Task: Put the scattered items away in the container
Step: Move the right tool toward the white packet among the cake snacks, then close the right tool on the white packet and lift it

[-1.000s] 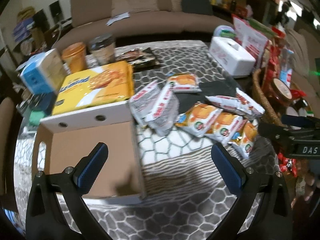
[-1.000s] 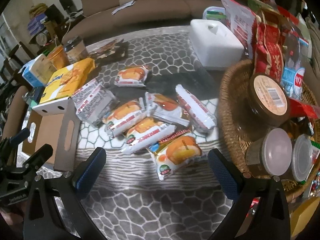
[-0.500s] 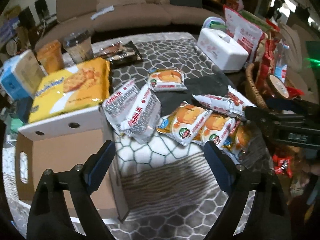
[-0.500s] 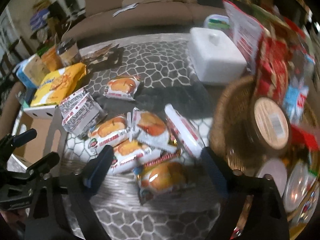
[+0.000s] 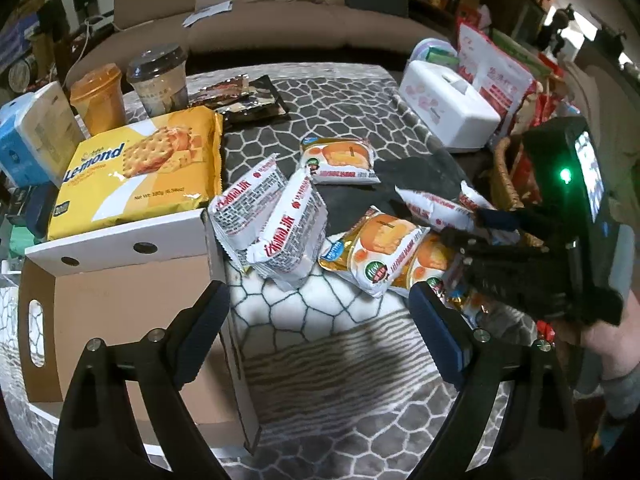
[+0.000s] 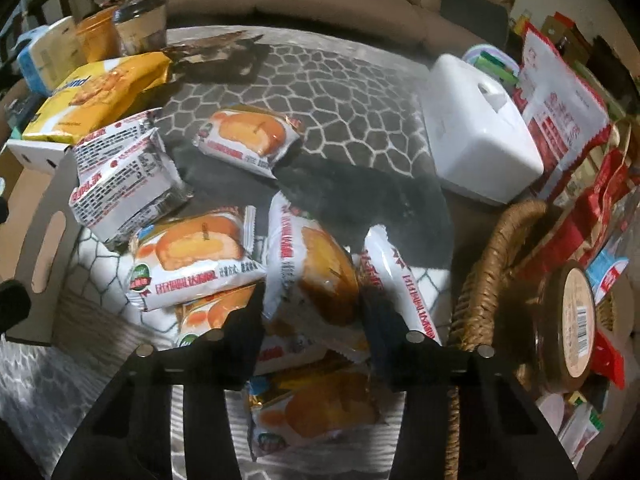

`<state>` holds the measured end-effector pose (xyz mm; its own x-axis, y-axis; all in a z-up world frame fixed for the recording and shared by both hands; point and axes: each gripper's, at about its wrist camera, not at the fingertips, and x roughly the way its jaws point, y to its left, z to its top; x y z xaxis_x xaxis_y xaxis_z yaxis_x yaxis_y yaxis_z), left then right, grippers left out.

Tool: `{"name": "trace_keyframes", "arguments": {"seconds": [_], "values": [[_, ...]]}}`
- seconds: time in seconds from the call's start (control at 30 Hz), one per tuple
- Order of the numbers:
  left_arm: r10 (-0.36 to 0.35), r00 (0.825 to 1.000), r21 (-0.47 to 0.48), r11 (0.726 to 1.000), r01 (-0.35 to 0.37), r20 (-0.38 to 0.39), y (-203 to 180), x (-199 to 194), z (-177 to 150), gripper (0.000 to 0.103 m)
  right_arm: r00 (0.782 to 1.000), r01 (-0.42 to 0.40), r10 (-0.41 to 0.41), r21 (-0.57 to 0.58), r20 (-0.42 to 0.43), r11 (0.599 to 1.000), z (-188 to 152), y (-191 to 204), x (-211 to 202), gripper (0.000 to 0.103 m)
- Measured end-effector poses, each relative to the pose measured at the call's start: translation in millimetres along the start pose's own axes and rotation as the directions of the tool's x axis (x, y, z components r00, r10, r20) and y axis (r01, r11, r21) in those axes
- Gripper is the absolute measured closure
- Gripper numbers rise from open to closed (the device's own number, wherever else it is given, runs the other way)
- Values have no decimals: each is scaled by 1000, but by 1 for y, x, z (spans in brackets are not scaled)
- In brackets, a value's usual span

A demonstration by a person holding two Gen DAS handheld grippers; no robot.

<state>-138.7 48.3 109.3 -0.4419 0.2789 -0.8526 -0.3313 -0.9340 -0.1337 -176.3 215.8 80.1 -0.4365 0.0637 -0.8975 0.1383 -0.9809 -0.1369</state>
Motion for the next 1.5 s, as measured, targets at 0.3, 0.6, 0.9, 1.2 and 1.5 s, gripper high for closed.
{"name": "trace_keyframes", "arguments": {"seconds": [0.3, 0.6, 0.9, 1.2, 1.5], "values": [[32, 999, 159, 987, -35, 21, -33, 12, -4, 12, 994, -101, 96, 111, 45, 989, 1, -19, -28, 77], [54, 998, 250, 967, -41, -45, -53, 51, -5, 13, 975, -216, 204, 163, 83, 963, -12, -34, -60, 77], [50, 993, 363, 932, -7, -108, -51, 79, -12, 13, 944, -327, 309, 201, 119, 923, -28, -39, -79, 77], [152, 987, 523, 846, -100, -58, -75, 96, -18, 14, 928, -370, 346, 251, 135, 895, -41, -51, -77, 77], [110, 990, 553, 832, -42, -91, -67, 102, -14, 64, 925, -377, 353, 257, 138, 890, -48, -55, -76, 77]]}}
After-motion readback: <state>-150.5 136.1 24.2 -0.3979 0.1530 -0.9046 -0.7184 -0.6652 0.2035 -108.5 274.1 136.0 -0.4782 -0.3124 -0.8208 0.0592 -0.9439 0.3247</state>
